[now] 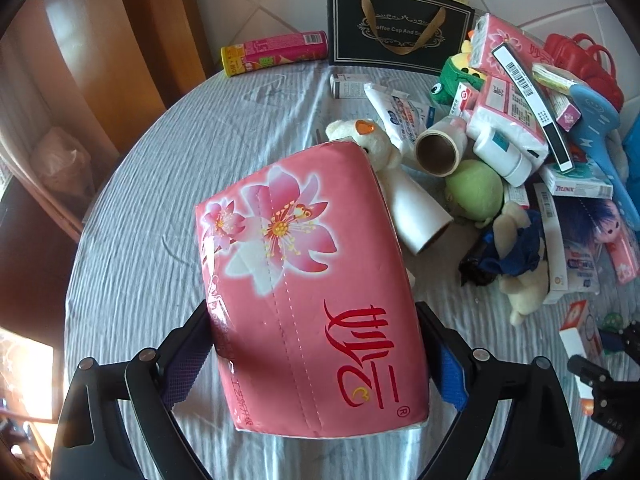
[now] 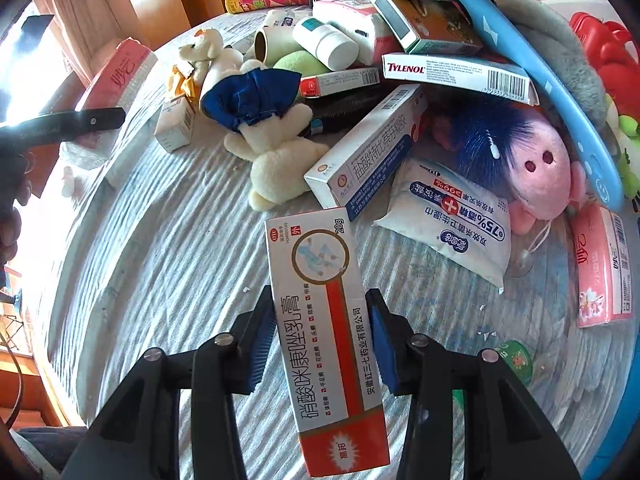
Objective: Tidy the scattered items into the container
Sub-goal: 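Lift and carry the tissue pack and ointment box over the blue bin with both tools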
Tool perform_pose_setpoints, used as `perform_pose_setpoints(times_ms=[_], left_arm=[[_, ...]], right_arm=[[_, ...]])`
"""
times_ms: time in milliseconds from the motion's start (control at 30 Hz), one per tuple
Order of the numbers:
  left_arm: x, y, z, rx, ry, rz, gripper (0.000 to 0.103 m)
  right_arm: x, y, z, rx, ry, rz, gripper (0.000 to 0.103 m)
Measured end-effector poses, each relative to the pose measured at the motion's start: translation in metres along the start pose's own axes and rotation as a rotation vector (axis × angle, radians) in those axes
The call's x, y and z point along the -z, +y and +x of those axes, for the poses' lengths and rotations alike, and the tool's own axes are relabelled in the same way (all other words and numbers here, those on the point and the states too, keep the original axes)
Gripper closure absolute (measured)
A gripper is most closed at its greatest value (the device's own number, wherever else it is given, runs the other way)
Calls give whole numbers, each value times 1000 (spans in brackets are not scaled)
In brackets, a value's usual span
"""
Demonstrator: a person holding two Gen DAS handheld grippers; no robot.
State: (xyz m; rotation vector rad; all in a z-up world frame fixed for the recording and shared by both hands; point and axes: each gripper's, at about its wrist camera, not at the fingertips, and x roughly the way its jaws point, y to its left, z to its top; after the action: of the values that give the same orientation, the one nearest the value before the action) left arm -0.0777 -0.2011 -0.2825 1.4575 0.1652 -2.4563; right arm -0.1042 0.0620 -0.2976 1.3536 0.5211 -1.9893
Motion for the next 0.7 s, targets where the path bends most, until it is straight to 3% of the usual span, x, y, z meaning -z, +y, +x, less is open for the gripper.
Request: perform_pose_setpoints(times_ms=[400,700], left_arm=[[4,-7,-66,0,-55,-9,9],[-8,-32,-130,-18,-128,6,9]], right_arm=[[15,10,-69,-22,-87,53,60],[29,-10,-137,-30,-170,116,60]])
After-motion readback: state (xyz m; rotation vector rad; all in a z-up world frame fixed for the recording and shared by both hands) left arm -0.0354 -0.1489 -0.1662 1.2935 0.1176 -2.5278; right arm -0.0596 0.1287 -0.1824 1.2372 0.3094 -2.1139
